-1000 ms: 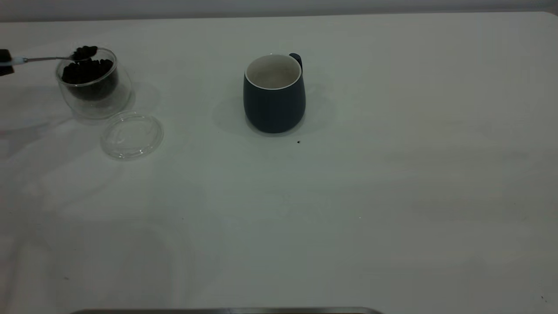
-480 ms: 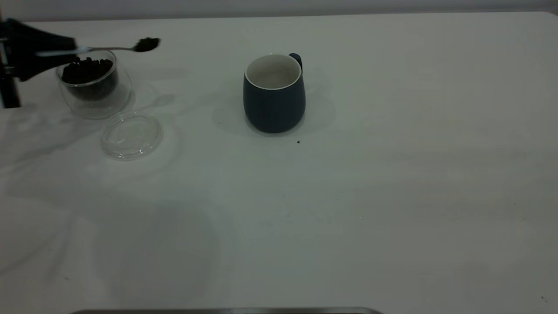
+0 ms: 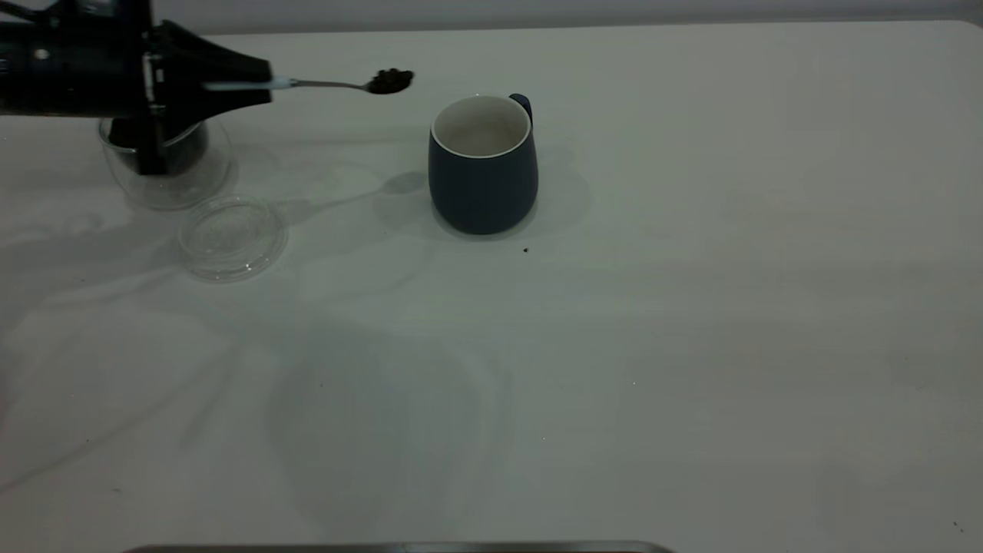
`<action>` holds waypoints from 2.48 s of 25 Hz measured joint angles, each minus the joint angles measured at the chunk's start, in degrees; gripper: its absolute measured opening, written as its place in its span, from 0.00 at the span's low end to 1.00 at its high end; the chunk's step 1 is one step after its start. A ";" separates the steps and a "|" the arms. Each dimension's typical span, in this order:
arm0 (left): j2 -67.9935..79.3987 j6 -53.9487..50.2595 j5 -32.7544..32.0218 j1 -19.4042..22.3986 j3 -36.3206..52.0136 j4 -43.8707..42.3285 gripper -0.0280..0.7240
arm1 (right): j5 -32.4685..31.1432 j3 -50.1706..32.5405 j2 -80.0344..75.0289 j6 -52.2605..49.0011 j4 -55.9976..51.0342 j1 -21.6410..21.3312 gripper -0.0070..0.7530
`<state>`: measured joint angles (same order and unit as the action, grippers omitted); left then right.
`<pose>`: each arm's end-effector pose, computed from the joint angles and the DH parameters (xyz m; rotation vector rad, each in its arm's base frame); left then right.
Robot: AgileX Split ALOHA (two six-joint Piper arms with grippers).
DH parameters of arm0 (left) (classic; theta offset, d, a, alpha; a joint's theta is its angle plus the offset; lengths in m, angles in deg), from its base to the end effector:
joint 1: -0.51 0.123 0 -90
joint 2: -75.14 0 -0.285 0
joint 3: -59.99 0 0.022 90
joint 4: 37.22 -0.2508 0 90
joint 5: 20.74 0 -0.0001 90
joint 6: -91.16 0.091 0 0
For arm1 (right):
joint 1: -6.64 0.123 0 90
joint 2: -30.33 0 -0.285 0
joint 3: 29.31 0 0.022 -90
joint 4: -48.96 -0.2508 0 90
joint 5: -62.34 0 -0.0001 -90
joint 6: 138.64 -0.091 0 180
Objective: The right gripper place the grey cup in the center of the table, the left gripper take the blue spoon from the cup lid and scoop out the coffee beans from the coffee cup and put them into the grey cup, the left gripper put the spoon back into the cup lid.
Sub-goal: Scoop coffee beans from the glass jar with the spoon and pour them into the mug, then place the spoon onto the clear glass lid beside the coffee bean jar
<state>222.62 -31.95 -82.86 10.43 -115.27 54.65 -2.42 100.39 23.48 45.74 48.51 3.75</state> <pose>0.4067 -0.0105 0.0282 -0.5932 2.3894 -1.5794 -0.0070 0.0010 0.2633 -0.0283 2.1282 -0.0654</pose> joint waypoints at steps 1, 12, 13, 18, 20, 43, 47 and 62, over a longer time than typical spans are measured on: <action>0.00 0.00 0.40 -0.67 0.00 0.38 0.20 | 0.00 0.00 0.00 0.00 0.00 0.00 0.61; 0.00 1.27 3.40 -5.06 0.00 1.27 0.20 | 0.00 0.00 0.00 0.00 0.00 0.00 0.61; 0.00 1.43 3.71 -5.49 0.00 1.27 0.20 | 0.00 0.00 0.00 0.00 0.00 0.00 0.61; 0.00 5.58 4.73 -7.90 0.00 2.26 0.20 | 0.00 0.00 0.00 0.00 0.00 0.00 0.61; 0.00 8.24 5.05 -8.38 0.00 3.45 0.20 | 0.00 0.00 0.00 0.00 0.00 0.00 0.61; 0.10 53.21 6.06 -8.73 0.00 8.58 0.20 | 0.00 0.00 0.00 0.00 0.00 0.00 0.61; -1.46 39.36 2.11 -6.79 0.00 5.88 0.20 | 0.00 0.00 0.00 0.00 0.00 0.00 0.61; -12.90 19.06 -3.42 16.10 10.02 -13.40 0.20 | 0.00 0.00 0.00 0.00 0.00 0.00 0.61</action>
<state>209.72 -12.89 -86.28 26.54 -105.24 41.24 -2.42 100.39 23.48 45.74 48.51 3.75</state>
